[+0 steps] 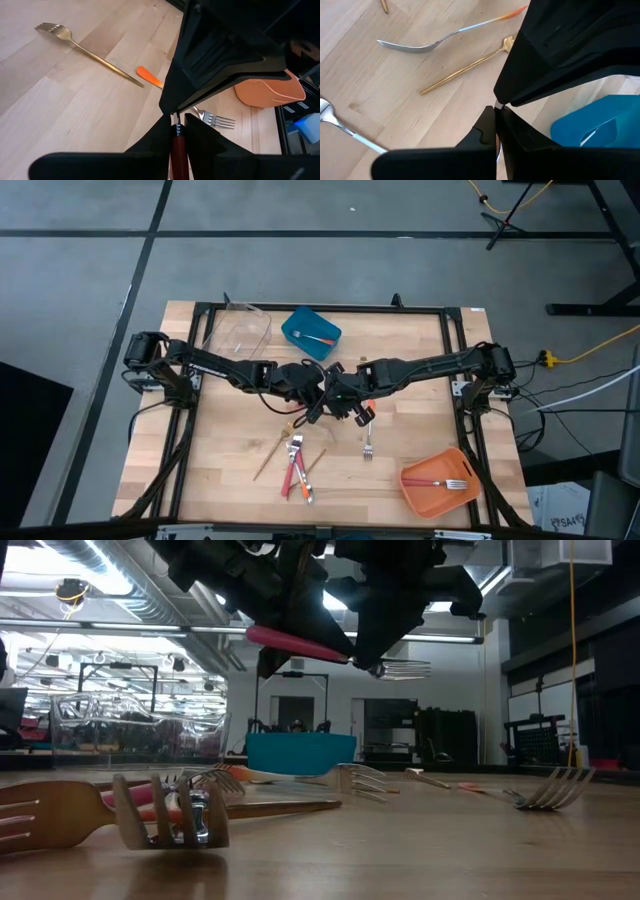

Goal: Sort silverware by color (type)
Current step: Put the pink fork into the orange bin

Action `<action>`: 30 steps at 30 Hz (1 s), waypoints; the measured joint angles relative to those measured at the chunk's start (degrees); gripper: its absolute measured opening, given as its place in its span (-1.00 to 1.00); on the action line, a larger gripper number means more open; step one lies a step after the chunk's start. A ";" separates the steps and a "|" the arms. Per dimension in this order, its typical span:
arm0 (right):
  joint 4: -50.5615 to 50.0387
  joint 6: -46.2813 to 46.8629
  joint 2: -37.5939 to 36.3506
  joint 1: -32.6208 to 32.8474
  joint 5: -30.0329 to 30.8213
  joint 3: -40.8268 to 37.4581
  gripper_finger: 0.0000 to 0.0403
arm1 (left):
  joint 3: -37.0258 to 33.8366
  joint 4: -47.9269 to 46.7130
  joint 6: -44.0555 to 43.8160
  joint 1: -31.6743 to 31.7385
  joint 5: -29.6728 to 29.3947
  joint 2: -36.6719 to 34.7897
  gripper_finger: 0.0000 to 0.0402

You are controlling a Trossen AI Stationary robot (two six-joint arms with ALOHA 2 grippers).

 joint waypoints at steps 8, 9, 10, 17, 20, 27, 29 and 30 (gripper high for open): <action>0.22 0.00 0.00 0.00 0.43 -0.02 -1.00 | 0.00 -0.20 2.10 0.00 -0.04 0.00 -0.79; 0.24 0.00 0.00 0.00 0.43 -0.02 -1.00 | 0.00 -0.23 3.19 0.00 -0.03 0.00 -0.79; 0.24 0.00 0.00 0.00 0.43 -0.02 -1.00 | 0.00 -0.24 4.05 0.00 -0.04 0.00 -0.79; 0.42 0.00 0.00 -0.02 0.43 -0.02 -1.00 | 0.00 -1.04 7.63 -0.07 -0.04 -0.05 -0.79; 0.52 0.00 0.00 -0.02 0.43 -0.04 -1.00 | 0.00 -1.52 7.61 -0.07 -0.04 -0.09 -0.79; 0.50 0.01 0.00 -0.04 0.43 -0.04 -1.00 | 0.00 -1.71 7.58 -0.07 -0.11 0.01 -0.79; 0.22 0.97 0.00 -0.04 0.40 -0.05 -1.00 | 0.00 -1.70 7.56 -0.07 -0.13 0.52 -0.79; 0.15 1.46 0.02 -0.04 0.29 -0.11 -1.00 | 0.00 -1.62 7.56 -0.07 -0.13 0.82 -0.79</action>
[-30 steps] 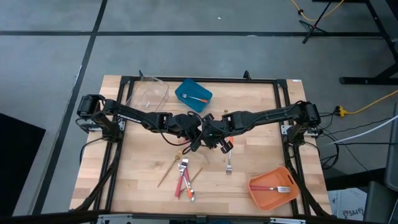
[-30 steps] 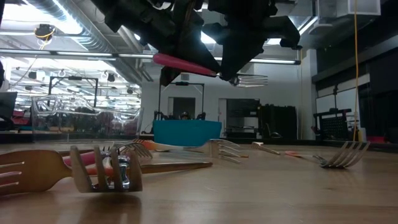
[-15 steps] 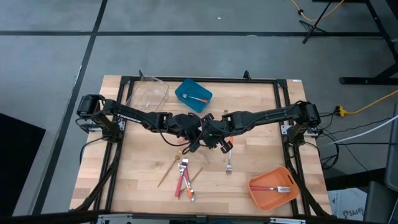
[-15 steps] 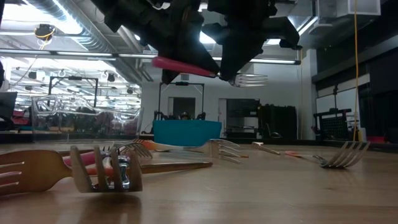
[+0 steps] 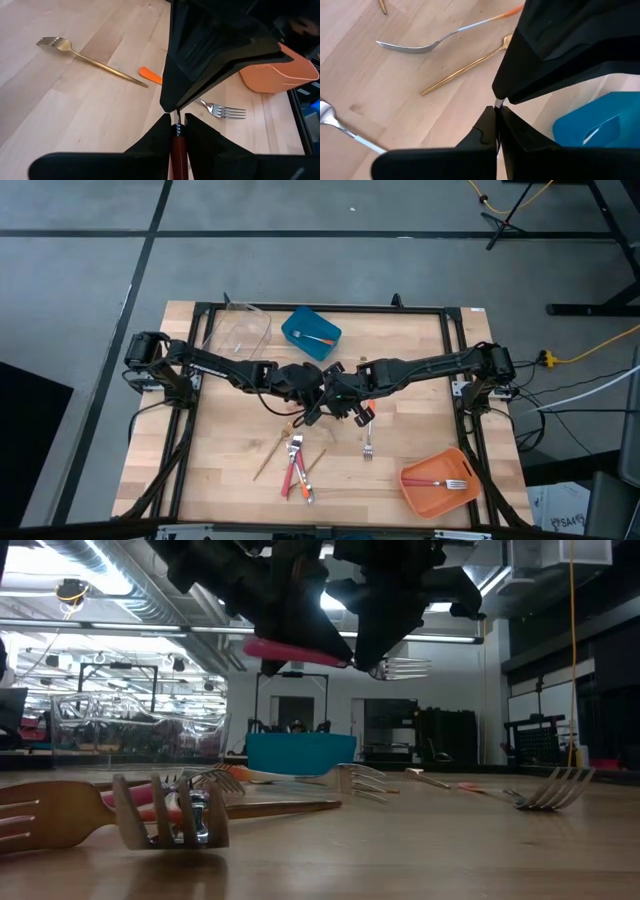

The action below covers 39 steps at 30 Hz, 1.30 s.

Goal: Sort silverware by color (type)
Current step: Put the pink fork into the orange bin

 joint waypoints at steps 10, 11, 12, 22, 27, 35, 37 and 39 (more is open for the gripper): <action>0.28 2.14 3.43 -0.08 -1.16 -1.21 -1.00 | -1.11 2.23 -0.07 -0.15 -1.06 4.18 -0.79; 0.34 2.16 3.45 -0.04 -1.14 -1.49 -1.00 | -1.32 2.38 -0.06 -0.15 -1.13 4.36 -0.79; 0.62 2.21 3.53 -0.02 -1.08 -1.79 -1.00 | -1.53 2.44 -0.02 -0.15 -1.25 4.45 -0.79; 7.55 2.47 3.65 -0.42 -1.35 -6.08 -1.00 | -2.10 -0.04 1.69 -0.61 -3.13 4.47 -0.79; 11.06 2.86 3.65 -0.74 -1.78 -8.47 -1.00 | -2.12 -1.56 1.77 -1.33 -4.84 4.53 -0.79; 10.26 2.92 3.65 -0.70 -4.43 -9.74 -1.00 | -2.16 -0.98 1.55 -3.21 -6.32 10.23 -0.79; 9.76 2.95 3.69 -0.70 -5.70 -9.84 -1.00 | -2.40 -0.87 1.40 -3.49 -6.87 12.25 -0.79; 10.09 3.04 3.76 -0.63 -6.58 -9.83 -1.00 | -2.22 -0.65 1.39 -3.58 -6.77 13.18 -0.79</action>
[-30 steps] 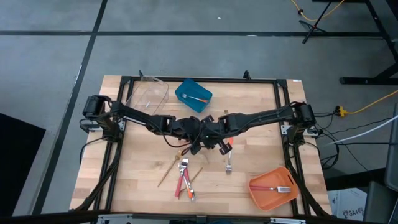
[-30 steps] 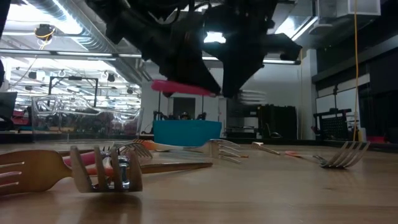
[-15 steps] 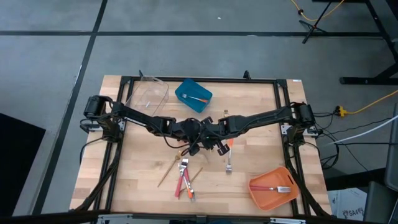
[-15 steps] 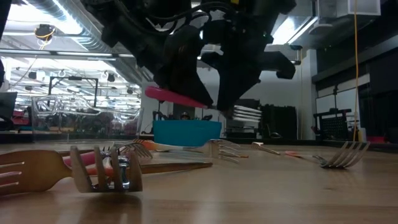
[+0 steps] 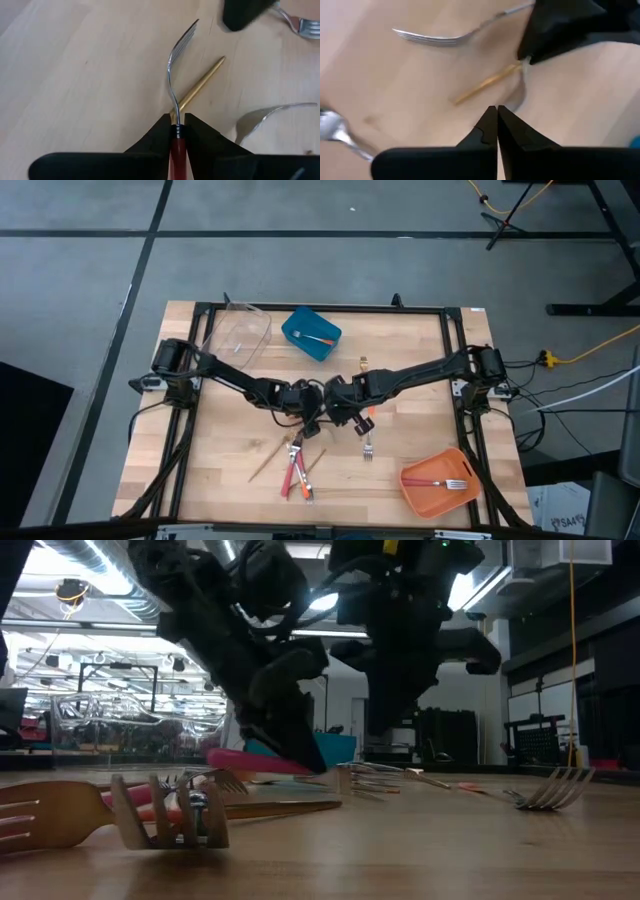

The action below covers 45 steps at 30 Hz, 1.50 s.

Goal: Sort silverware by color (type)
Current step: Put the pink fork into the orange bin

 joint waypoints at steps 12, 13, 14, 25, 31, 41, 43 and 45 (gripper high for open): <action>2.62 0.24 -0.02 -0.07 0.23 -2.74 -1.00 | 0.10 4.14 0.01 0.00 -0.61 1.94 -0.79; 2.94 0.24 -0.02 -0.07 0.22 -2.74 -1.00 | 0.06 4.45 0.01 0.00 -0.54 1.98 -0.79; 3.25 0.24 -0.02 -0.07 0.27 -2.74 -1.00 | 0.06 4.61 0.01 0.00 -0.48 1.98 -0.79; 5.56 0.22 -0.02 -0.07 1.80 -2.70 -0.62 | 0.04 4.91 0.01 0.00 -0.40 2.00 -0.79; 5.10 2.64 -0.07 -0.07 3.80 -2.65 -0.33 | 0.04 5.04 0.01 0.00 -0.36 1.84 -0.79; 2.85 2.60 -1.96 -0.11 4.14 -2.61 -0.31 | 0.04 5.11 -0.28 0.00 -0.42 1.84 -0.79; 2.75 2.61 -1.96 -0.11 4.14 -2.61 -0.31 | 0.04 5.11 -0.25 0.20 -0.11 1.84 -0.79; 2.64 2.61 -1.96 -0.11 4.14 -2.61 -0.31 | 0.04 5.16 -0.26 0.46 0.97 1.82 -0.79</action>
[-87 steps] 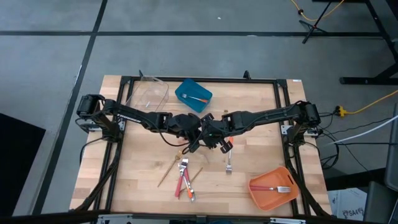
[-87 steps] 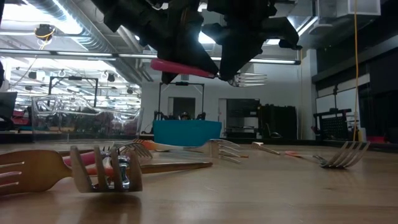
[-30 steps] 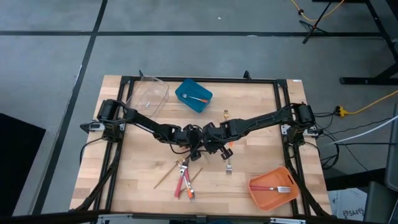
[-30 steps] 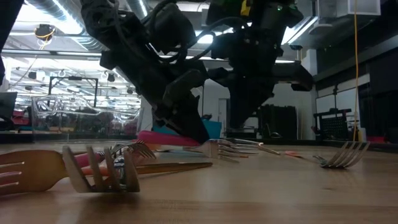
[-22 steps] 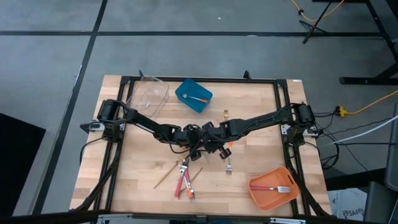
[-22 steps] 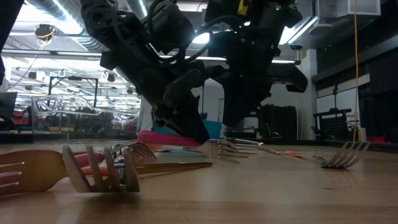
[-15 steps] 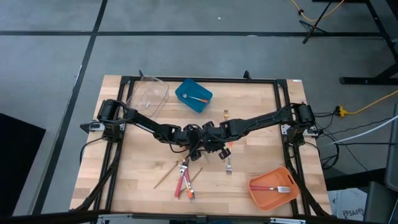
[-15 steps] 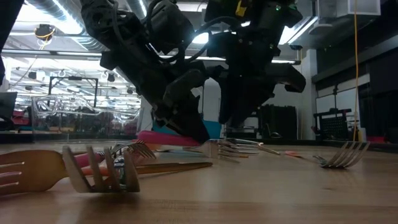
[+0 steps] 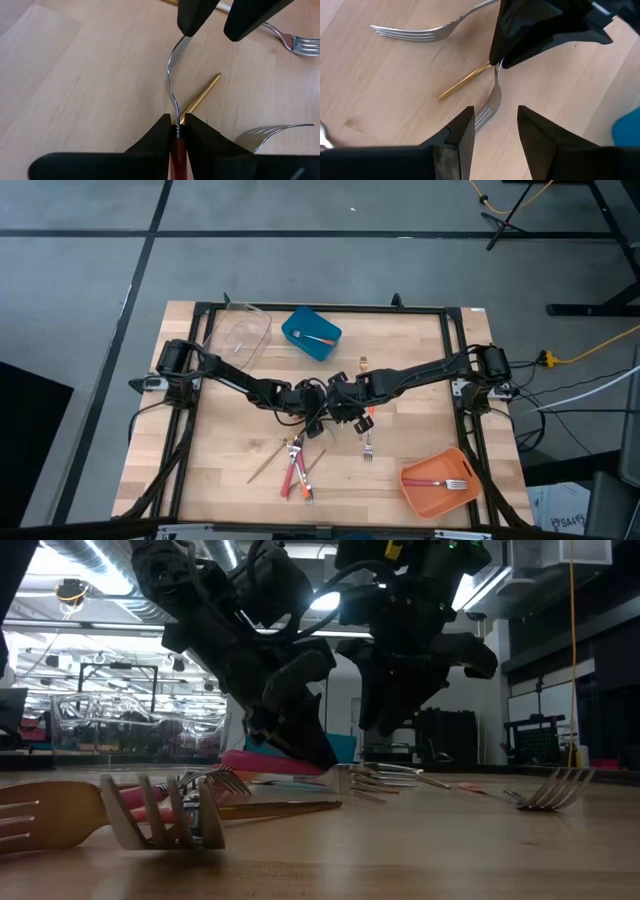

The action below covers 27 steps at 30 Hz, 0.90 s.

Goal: Sort silverware by color (type)
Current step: Put the pink fork into the orange bin

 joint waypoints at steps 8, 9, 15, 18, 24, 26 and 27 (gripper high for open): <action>0.02 -0.01 0.00 0.00 -0.31 0.00 -0.31 | -0.07 -0.16 -0.05 0.35 1.50 0.02 -0.65; 0.02 -0.01 0.00 0.00 -0.33 0.00 -0.31 | -0.07 -0.14 -0.04 0.35 1.47 0.02 -0.61; 0.21 -0.03 0.00 0.00 -0.39 0.00 -0.31 | -0.07 1.76 0.03 0.34 0.37 0.04 -0.43; 0.65 -0.03 0.00 0.00 -0.40 0.00 -0.31 | -0.07 2.54 0.16 0.35 0.85 0.07 -0.42; 0.78 -0.03 0.00 0.00 -0.44 0.00 -0.31 | -0.07 2.62 0.10 0.27 2.35 -0.25 -0.42; 1.27 0.20 0.00 0.00 -0.70 0.00 -0.31 | -0.07 2.59 0.20 0.31 2.35 -0.75 -0.42; 1.57 0.66 0.00 0.00 -1.09 0.00 -0.31 | -0.07 2.30 0.21 0.31 2.33 -1.18 -0.42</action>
